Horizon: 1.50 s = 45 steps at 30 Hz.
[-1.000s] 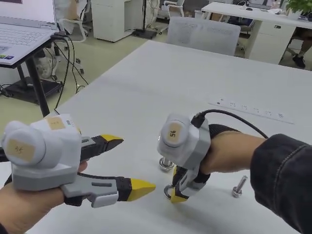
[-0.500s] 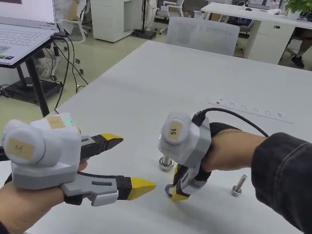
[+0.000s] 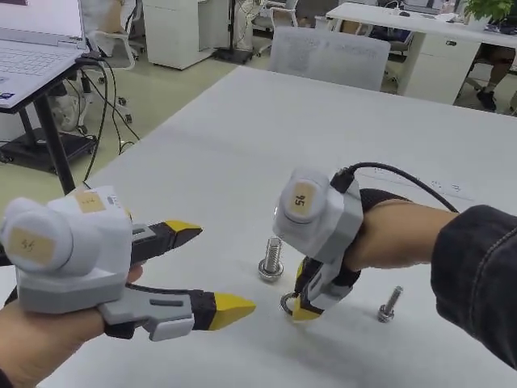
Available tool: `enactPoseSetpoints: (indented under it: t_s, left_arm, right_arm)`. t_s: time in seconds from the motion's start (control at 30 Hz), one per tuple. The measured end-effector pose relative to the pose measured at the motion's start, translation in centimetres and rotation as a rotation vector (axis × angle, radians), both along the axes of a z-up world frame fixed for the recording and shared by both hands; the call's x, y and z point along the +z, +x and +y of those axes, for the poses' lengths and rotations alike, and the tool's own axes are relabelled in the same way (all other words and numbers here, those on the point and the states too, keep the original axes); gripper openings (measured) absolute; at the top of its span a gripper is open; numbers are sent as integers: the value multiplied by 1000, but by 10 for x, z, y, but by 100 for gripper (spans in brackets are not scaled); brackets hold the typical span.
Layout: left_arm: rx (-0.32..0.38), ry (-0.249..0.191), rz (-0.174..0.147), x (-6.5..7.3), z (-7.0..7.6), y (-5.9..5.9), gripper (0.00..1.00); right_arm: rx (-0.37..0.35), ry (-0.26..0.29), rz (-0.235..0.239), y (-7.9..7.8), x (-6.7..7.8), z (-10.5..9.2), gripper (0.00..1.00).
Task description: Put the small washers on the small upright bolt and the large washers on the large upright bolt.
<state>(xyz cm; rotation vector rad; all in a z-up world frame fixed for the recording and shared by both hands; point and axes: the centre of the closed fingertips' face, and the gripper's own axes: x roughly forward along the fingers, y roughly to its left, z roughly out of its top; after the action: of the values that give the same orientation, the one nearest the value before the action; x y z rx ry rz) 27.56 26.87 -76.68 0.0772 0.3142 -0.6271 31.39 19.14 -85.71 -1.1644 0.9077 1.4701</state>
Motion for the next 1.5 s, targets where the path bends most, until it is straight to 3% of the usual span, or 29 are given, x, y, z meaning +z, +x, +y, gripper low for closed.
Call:
enactPoseSetpoints:
  t_s: [0.37, 0.77, 1.17, 1.5]
  left_arm:
    - [-4, -2, 0, 0, -1, 1, 73]
    - [-16, -1, 0, 0, -3, 2, 73]
    - [-21, 4, 5, -1, -3, 3, 73]
    - [-21, 7, 9, -3, -1, 3, 73]
  right_arm:
    - [-6, 6, -31, 9, 20, -8, 23]
    - [-3, 25, -80, 27, 52, -5, 23]
    - [30, 73, -117, 37, 75, 23, 23]
    - [62, 78, -117, 40, 72, 45, 23]
